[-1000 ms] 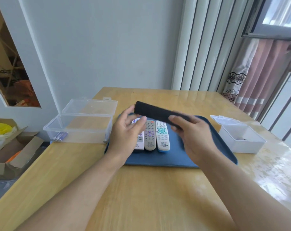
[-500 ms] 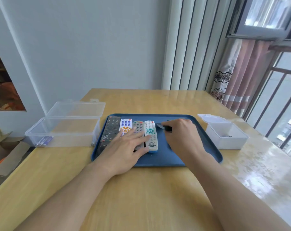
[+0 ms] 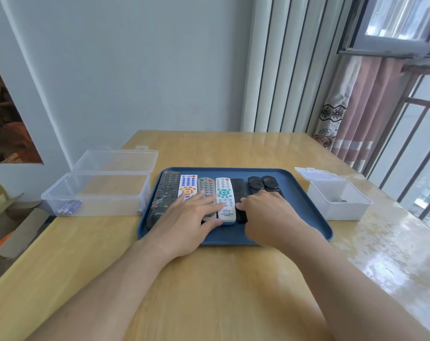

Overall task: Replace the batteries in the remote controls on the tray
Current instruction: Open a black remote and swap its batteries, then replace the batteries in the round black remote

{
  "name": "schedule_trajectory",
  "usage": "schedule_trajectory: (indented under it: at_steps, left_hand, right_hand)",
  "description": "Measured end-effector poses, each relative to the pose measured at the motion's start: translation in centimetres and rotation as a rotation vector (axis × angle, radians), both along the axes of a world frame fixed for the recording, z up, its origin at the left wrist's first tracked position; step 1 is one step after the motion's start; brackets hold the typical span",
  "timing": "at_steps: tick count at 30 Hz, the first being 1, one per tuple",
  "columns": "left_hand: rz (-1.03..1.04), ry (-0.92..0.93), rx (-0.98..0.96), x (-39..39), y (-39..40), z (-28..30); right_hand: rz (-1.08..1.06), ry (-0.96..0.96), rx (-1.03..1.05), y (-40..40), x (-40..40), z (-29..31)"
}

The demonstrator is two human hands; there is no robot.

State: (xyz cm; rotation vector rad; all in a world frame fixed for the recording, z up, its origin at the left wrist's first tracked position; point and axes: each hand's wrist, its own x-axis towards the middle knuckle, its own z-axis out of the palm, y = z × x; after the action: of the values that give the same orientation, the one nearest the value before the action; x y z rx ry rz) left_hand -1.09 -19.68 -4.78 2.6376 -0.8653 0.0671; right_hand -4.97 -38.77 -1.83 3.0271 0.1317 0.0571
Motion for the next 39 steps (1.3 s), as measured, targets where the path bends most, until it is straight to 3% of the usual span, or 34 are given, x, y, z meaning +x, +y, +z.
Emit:
schedule_trajectory:
  at_steps: [4, 7, 11, 17, 24, 27, 34, 37, 39]
  left_hand:
    - [-0.003, -0.009, -0.004, 0.0, 0.0, -0.1]
    - [-0.010, -0.044, -0.036, 0.0, 0.1, -0.1]
    - [-0.054, -0.118, -0.056, -0.2, -0.1, 0.2]
    - [-0.074, -0.100, -0.072, -0.8, -0.3, 0.4]
    - [-0.071, -0.085, -0.061, -0.6, -0.3, 0.0]
    - [-0.083, -0.120, -0.094, -0.5, -0.3, -0.2]
    - [-0.065, -0.330, -0.352, 0.3, -0.3, -0.4]
    - [-0.003, -0.296, -0.495, -0.1, -0.6, -0.1]
    - [0.036, -0.157, -0.583, -0.6, -0.7, 0.3]
  right_hand:
    - [-0.096, -0.045, 0.153, 0.0, -0.7, 1.5]
    - [-0.229, -0.124, 0.141, -1.0, -0.4, 1.6]
    - [-0.301, 0.041, 0.064, -1.8, -0.4, 1.3]
    - [-0.328, -0.049, -0.003, -1.4, -1.2, 2.1]
    - [-0.348, 0.098, 0.039, -0.8, -1.6, 2.0]
    - [-0.379, 0.038, 0.111, -0.8, -1.7, 2.4]
    - [-0.357, -0.350, 0.301, -1.2, -1.8, 3.9]
    - [-0.245, -0.444, 0.562, -1.1, -2.2, 4.9]
    - [-0.132, -0.363, 0.854, -0.5, -2.5, 5.5]
